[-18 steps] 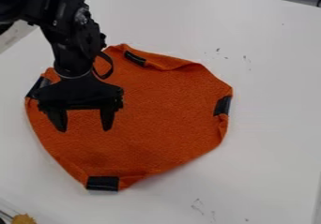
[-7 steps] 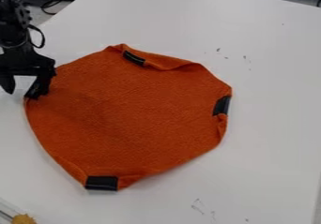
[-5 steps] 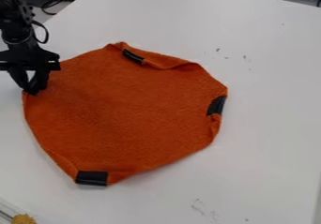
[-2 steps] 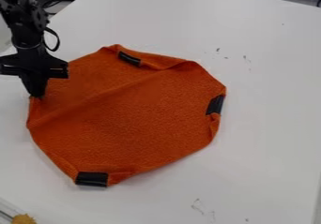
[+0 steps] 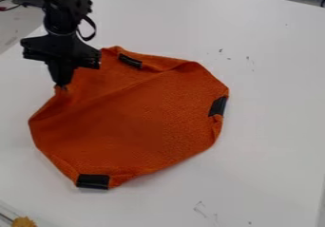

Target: Fold the cloth from left to right

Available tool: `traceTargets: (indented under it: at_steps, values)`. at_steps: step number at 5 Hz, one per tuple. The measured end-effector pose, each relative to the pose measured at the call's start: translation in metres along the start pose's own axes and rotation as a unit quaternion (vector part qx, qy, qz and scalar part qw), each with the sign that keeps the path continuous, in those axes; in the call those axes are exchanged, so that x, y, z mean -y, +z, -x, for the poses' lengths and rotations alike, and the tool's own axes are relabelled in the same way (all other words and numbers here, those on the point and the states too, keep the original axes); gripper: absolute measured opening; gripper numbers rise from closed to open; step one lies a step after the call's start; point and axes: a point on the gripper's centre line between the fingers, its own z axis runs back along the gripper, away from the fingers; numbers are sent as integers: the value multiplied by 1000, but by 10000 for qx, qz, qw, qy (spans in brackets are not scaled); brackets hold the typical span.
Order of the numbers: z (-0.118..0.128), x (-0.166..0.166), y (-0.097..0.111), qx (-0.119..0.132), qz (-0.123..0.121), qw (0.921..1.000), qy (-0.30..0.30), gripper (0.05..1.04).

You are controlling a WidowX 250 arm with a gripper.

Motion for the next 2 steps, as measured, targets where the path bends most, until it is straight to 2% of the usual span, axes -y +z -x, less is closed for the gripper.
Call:
traceTargets:
  at_steps: [1, 2]
  values:
    - [10, 29, 10, -5, 60, 9999, -159, 72]
    - [9, 63, 27, 80, 134, 9985, -518, 72]
